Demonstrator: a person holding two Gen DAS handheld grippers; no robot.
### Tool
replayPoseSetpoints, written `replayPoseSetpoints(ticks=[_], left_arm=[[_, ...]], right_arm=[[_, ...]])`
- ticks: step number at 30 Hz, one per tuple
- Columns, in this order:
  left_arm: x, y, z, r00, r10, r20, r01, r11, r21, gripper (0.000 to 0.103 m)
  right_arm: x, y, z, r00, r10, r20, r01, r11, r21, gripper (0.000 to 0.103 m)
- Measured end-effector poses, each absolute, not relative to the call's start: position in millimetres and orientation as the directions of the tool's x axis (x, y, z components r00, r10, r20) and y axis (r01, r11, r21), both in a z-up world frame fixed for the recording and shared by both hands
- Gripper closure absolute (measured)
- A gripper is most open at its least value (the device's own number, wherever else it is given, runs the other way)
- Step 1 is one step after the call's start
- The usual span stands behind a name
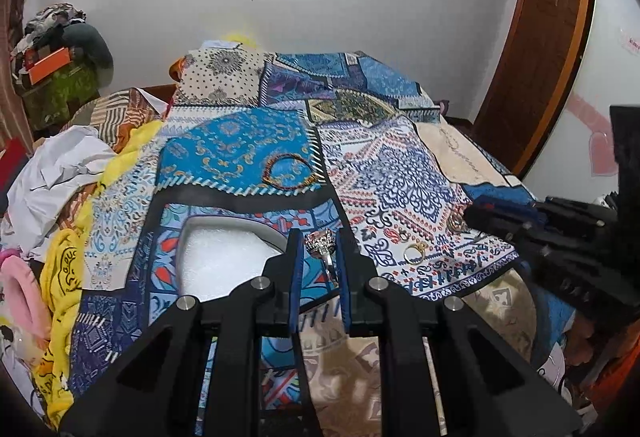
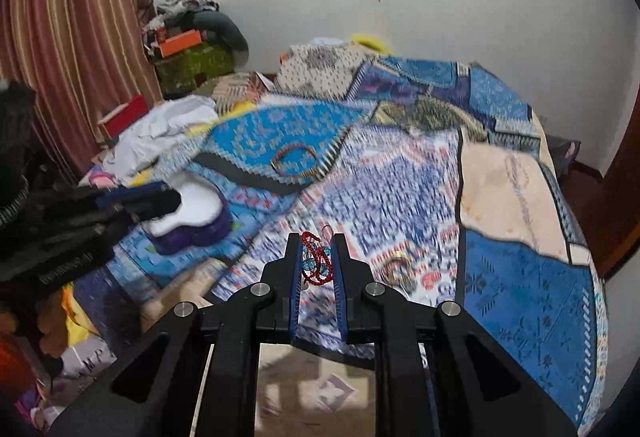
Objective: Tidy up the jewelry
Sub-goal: 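Carry both held pieces toward the purple heart-shaped box, then lower the pendant into the heart box with the left gripper while the right drops the earring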
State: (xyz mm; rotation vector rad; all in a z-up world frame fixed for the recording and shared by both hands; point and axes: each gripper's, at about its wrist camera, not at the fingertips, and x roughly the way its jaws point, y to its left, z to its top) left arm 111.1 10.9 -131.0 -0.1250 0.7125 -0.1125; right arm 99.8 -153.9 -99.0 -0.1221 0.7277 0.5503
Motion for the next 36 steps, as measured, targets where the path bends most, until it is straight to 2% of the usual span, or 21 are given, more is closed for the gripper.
replayPoseSetpoints(ticks=[9,15,23,30,36], left_arm=[[103.3,44.9,-117.0,0.779,-0.095,-0.62,0.005,0.989,-0.145,0.088],[101.0,72.8,-114.9,0.786,-0.055,-0.615,-0.037,0.99,-0.136,0.088],[111.8,91.8,-140.6,0.748,-0.072,-0.66,-0.044,0.986,-0.158,0.088],[127.9,90.6,-172.8,0.683,-0.136,-0.718,-0.026,0.978,-0.209,0.088],[132.9,88.5,-180.0,0.673,-0.142,-0.726,-0.015,0.979,-0.205,0.088]], right_arm=[[95.3,-115.9,-63.4,0.617,0.531,-0.581,-0.579,0.806,0.123,0.09],[97.5,-81.9,-62.0,0.579,0.584,-0.568,-0.628,0.764,0.145,0.09],[113.8,-34.8,-87.0,0.485,0.62,-0.617,-0.672,0.715,0.191,0.09],[134.7,-10.2,-115.4,0.413,0.597,-0.688,-0.667,0.712,0.217,0.09],[148.3,-1.4,-133.7,0.365,0.576,-0.732,-0.657,0.716,0.236,0.09]])
